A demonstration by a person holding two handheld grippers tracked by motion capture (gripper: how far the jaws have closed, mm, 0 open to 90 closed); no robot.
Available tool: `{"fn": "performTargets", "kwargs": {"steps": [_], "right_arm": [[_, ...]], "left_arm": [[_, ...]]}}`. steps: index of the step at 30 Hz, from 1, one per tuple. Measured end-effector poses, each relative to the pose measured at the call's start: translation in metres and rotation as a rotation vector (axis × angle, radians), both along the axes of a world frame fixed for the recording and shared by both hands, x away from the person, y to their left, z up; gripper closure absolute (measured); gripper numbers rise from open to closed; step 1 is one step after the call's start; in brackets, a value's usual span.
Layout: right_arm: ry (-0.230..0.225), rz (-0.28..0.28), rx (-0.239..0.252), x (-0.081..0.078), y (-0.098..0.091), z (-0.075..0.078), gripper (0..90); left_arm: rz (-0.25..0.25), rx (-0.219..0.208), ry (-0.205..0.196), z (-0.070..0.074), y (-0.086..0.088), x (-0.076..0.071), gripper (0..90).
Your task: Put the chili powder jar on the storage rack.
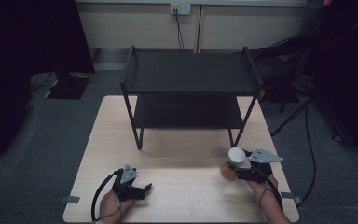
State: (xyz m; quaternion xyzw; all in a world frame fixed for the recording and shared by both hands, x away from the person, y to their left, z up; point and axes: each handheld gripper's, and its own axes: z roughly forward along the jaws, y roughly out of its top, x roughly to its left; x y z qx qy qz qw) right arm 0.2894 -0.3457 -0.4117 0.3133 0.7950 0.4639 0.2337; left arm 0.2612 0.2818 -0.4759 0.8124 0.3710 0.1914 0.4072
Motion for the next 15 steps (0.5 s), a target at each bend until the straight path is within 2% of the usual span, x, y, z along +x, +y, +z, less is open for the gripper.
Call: {"fn": "performTargets", "kwargs": {"steps": [3,12,15], "right_arm": [[0.025,-0.018,-0.012,0.0,0.004,0.006,33.5],[0.048,-0.023,-0.03,-0.001,0.009,0.015,33.5],[0.044,-0.009,-0.002,-0.001,0.009,0.024,33.5]], "left_arm": [[0.0,0.0,0.0,0.0,0.0,0.0,7.6],[0.0,0.0,0.001,0.0,0.0,0.0,7.6],[-0.001,0.001,0.001,0.0,0.0,0.0,7.6]]}}
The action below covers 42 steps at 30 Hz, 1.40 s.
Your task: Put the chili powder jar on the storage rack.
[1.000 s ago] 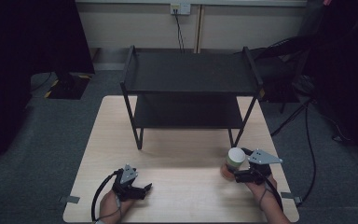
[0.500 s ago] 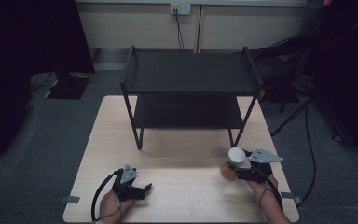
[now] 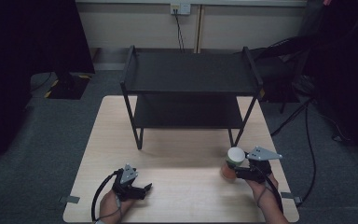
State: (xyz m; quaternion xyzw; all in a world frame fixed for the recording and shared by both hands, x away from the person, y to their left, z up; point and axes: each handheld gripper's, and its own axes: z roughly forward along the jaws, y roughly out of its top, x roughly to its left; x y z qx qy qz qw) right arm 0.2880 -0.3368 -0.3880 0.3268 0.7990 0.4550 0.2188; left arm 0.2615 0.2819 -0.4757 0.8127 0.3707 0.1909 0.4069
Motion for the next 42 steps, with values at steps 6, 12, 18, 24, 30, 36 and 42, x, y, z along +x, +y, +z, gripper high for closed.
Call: {"fn": "performTargets", "kwargs": {"steps": [6,12,18,24,30,36,42], "right_arm": [[-0.038,0.019,0.042,0.006,0.005,0.029,33.5],[-0.076,0.036,0.071,0.022,0.022,0.065,33.5],[-0.109,0.055,0.089,0.042,0.045,0.095,33.4],[-0.114,0.053,0.1,0.06,0.069,0.114,33.4],[-0.104,0.05,0.097,0.081,0.097,0.126,33.3],[-0.114,0.038,0.093,0.09,0.117,0.124,33.3],[-0.114,0.01,0.097,0.099,0.128,0.118,33.3]], "left_arm": [[0.0,0.001,0.001,0.0,0.0,0.0,7.6],[0.0,0.001,0.001,0.0,0.0,0.0,7.6],[0.002,-0.003,0.001,0.0,-0.001,0.0,7.6],[0.003,-0.004,0.001,0.0,-0.001,0.0,7.6],[0.002,-0.005,0.001,0.0,-0.001,0.0,7.6],[0.001,-0.003,0.0,0.0,-0.001,0.001,7.6],[-0.001,-0.003,0.0,0.0,-0.001,0.001,7.6]]}}
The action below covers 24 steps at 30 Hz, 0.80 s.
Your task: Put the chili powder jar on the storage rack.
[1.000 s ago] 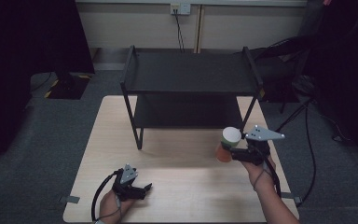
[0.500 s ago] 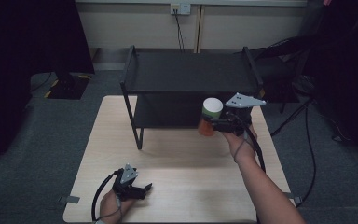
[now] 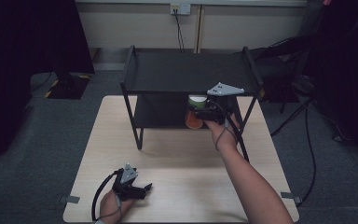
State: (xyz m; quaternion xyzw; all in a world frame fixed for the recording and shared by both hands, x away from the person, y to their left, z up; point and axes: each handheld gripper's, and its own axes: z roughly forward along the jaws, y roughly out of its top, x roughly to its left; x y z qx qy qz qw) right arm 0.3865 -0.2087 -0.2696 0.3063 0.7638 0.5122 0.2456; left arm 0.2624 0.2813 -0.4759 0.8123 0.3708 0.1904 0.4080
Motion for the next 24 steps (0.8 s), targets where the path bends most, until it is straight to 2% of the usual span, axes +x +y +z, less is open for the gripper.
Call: {"fn": "performTargets", "kwargs": {"steps": [5,8,10,13,18,20,24], "right_arm": [[-0.045,-0.045,-0.018,-0.004,0.01,-0.007,33.3],[-0.054,-0.067,-0.026,-0.006,0.014,-0.011,33.3],[-0.039,-0.078,-0.008,-0.004,0.013,-0.015,33.2],[-0.053,-0.088,0.043,-0.004,0.009,-0.026,33.2],[-0.07,-0.09,0.031,-0.006,0.013,-0.028,32.5],[-0.078,-0.085,0.04,-0.005,0.01,-0.029,24.5],[-0.105,-0.067,0.047,-0.011,0.002,-0.031,19.5]], "left_arm": [[0.0,0.0,0.0,0.0,0.0,0.0,7.6],[0.0,0.0,0.0,0.0,0.0,0.0,7.6],[0.0,0.0,0.0,0.0,0.0,0.0,7.6],[0.0,0.0,0.0,0.0,0.0,0.0,7.6],[0.0,0.0,0.0,0.0,0.0,0.0,7.6],[0.0,0.0,0.0,0.0,0.0,0.0,7.6],[0.001,-0.001,0.0,0.0,0.0,0.0,7.6]]}}
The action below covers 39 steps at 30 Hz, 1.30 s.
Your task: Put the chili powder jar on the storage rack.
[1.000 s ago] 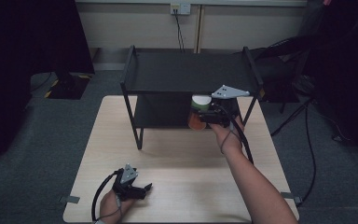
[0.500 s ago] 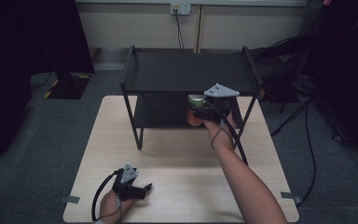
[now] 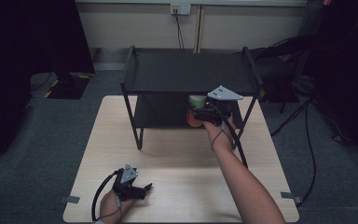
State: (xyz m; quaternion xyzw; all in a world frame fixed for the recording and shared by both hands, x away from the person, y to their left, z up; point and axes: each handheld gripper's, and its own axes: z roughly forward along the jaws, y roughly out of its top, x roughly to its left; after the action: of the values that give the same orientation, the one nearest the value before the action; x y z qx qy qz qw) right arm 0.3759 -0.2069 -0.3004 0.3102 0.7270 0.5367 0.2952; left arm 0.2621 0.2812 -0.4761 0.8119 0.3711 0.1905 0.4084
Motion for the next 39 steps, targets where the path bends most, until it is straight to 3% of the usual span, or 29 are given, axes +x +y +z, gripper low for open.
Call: {"fn": "performTargets", "kwargs": {"steps": [6,9,14,20,26,31,39], "right_arm": [[0.024,0.034,-0.002,-0.015,-0.025,-0.001,14.2],[0.021,0.04,0.005,-0.029,-0.04,-0.006,4.5],[0.049,0.057,-0.027,-0.052,-0.064,-0.017,0.6],[0.116,0.051,-0.075,-0.075,-0.094,-0.046,0.0],[0.178,0.043,-0.09,-0.092,-0.117,-0.086,0.0],[0.222,0.071,-0.062,-0.1,-0.134,-0.124,0.0],[0.264,0.05,-0.118,-0.109,-0.141,-0.16,0.0]], "left_arm": [[0.0,0.0,-0.001,0.0,0.0,0.0,7.8],[0.0,0.001,-0.001,0.0,0.0,0.0,7.8],[-0.001,0.002,0.0,0.0,0.0,-0.001,7.8],[0.001,0.001,0.0,0.0,0.0,-0.001,7.9],[0.002,0.0,-0.001,0.0,0.0,-0.001,7.9],[0.003,-0.002,-0.002,0.0,0.0,-0.001,7.8],[0.002,0.0,-0.001,0.0,0.0,-0.001,7.9]]}}
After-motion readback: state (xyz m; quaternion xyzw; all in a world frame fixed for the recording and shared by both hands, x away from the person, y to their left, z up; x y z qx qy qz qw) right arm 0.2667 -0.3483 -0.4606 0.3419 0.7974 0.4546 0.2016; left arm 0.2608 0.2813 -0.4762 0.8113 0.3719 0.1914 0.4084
